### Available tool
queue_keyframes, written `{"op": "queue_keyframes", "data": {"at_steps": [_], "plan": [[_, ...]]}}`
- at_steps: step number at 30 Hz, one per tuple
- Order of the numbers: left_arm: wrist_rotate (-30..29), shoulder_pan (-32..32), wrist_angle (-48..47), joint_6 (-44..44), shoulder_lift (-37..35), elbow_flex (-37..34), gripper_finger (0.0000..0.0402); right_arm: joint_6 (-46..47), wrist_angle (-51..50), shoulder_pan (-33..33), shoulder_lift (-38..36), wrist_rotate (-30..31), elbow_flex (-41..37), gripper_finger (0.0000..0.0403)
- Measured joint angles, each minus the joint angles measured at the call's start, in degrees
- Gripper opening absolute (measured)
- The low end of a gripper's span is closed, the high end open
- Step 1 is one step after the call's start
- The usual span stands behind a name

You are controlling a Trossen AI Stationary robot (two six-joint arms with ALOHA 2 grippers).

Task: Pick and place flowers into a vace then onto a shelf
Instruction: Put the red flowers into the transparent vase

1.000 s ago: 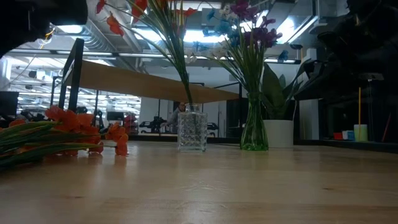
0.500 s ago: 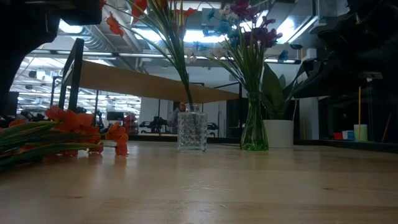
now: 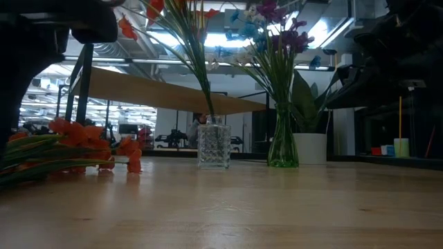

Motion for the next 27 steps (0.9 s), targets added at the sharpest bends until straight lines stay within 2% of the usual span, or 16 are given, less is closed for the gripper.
{"op": "queue_keyframes", "data": {"at_steps": [7,12,20,27], "plan": [[-0.1,0.3,0.4,-0.1,1.0,0.0,0.0171,0.0,0.0,0.0,0.0,0.0,0.0,0.0007],[2.4,0.5,0.8,1.1,3.1,0.3,0.0171,0.0,0.0,0.0,0.0,0.0,0.0,0.0007],[1.1,0.6,0.5,2.1,3.5,0.2,0.0171,0.0,0.0,0.0,0.0,0.0,0.0,0.0007],[0.8,1.2,0.6,7.4,3.6,0.2,0.0168,-0.2,0.0,0.0,0.0,0.0,0.0,0.0007]]}}
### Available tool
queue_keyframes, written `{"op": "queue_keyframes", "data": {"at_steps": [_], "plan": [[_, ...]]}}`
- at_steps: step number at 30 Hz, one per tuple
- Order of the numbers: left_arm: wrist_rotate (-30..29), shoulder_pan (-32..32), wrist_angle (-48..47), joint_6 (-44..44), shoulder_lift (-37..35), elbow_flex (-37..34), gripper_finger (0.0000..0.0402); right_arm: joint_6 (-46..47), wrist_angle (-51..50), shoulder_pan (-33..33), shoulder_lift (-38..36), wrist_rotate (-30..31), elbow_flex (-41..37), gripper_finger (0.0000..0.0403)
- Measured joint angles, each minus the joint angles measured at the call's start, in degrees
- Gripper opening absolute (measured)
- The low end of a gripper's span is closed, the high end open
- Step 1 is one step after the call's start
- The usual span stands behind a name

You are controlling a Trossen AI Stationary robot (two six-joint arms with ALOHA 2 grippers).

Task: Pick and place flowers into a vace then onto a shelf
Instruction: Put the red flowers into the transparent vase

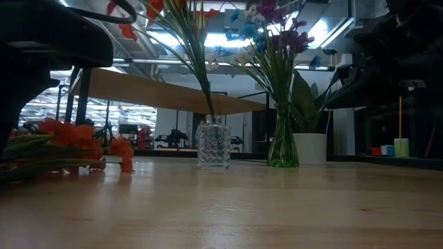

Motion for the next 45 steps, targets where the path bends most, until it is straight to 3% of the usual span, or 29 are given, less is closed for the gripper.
{"op": "queue_keyframes", "data": {"at_steps": [5,14,35,45], "plan": [[-0.1,0.5,0.4,5.4,0.0,0.0,0.0134,0.0,0.0,0.0,0.0,0.0,0.0,0.0007],[3.0,1.0,2.6,14.1,0.0,-0.1,0.0014,0.0,0.0,0.0,0.0,0.0,0.0,0.0007],[6.8,4.4,3.5,35.2,0.2,1.4,0.0014,0.0,0.1,0.0,0.0,0.0,0.0,0.0007],[-5.0,2.7,5.4,46.4,-1.8,8.7,0.0014,0.2,-0.1,0.0,0.0,0.0,0.0,0.0007]]}}
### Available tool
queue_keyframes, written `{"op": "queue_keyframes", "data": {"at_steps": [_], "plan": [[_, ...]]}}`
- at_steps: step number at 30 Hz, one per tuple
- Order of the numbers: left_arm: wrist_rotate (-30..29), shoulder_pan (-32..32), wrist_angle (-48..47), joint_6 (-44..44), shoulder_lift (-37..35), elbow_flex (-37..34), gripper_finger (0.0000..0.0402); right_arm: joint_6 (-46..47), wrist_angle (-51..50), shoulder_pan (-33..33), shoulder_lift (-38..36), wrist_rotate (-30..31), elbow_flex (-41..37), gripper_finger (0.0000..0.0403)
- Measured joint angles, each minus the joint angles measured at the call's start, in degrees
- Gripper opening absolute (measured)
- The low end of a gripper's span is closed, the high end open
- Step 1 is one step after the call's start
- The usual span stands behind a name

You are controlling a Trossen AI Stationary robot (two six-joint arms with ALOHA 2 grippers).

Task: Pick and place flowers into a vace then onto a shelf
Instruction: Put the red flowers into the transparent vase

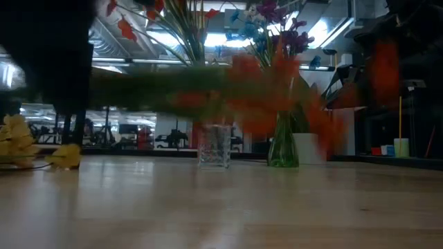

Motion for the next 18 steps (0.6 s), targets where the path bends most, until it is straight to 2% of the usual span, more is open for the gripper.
{"op": "queue_keyframes", "data": {"at_steps": [5,10,18], "plan": [[-7.0,-1.2,1.0,3.2,-2.6,0.2,0.0014,0.0,0.0,0.0,0.0,0.0,0.0,0.0007],[-10.7,-2.0,0.2,3.5,-2.6,-0.1,0.0014,0.0,0.1,0.0,0.0,0.0,0.0,0.0007],[-25.9,-4.2,-0.4,4.3,-2.9,-1.4,0.0013,-0.1,0.1,0.0,0.0,0.0,0.0,0.0007]]}}
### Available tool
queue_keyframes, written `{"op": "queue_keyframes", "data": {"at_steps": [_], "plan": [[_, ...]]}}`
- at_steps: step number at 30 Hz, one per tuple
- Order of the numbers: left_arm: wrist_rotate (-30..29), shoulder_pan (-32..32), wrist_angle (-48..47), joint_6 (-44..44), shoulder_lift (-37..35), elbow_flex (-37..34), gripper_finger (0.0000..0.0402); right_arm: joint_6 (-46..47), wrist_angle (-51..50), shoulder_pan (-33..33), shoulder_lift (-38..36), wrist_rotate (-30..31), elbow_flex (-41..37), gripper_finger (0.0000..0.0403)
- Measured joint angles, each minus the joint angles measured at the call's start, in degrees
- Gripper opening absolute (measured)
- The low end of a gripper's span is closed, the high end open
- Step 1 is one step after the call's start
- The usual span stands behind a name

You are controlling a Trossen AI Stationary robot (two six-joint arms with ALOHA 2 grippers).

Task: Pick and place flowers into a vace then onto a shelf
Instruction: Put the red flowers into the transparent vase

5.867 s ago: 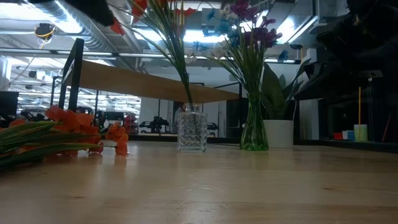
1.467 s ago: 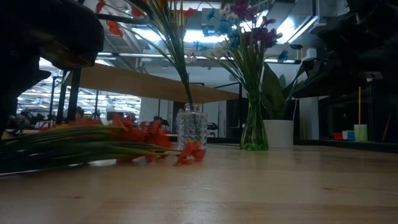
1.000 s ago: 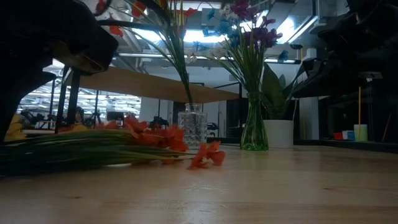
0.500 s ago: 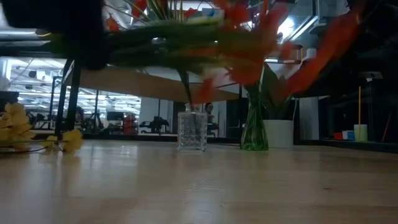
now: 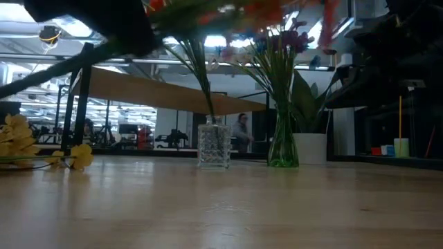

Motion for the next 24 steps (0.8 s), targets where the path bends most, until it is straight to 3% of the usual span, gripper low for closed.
{"op": "queue_keyframes", "data": {"at_steps": [11,20,24], "plan": [[-14.1,-3.9,-0.1,2.1,-1.5,0.0,0.0011,-0.5,1.0,0.0,0.0,0.0,0.0,0.0007],[-14.2,-4.1,0.6,13.7,-10.4,0.0,0.001,-3.1,4.0,0.0,0.0,0.0,0.0,0.0007],[-9.4,-3.2,3.4,17.3,-11.9,0.0,0.001,-3.2,3.9,0.0,0.0,0.0,0.0,0.0007]]}}
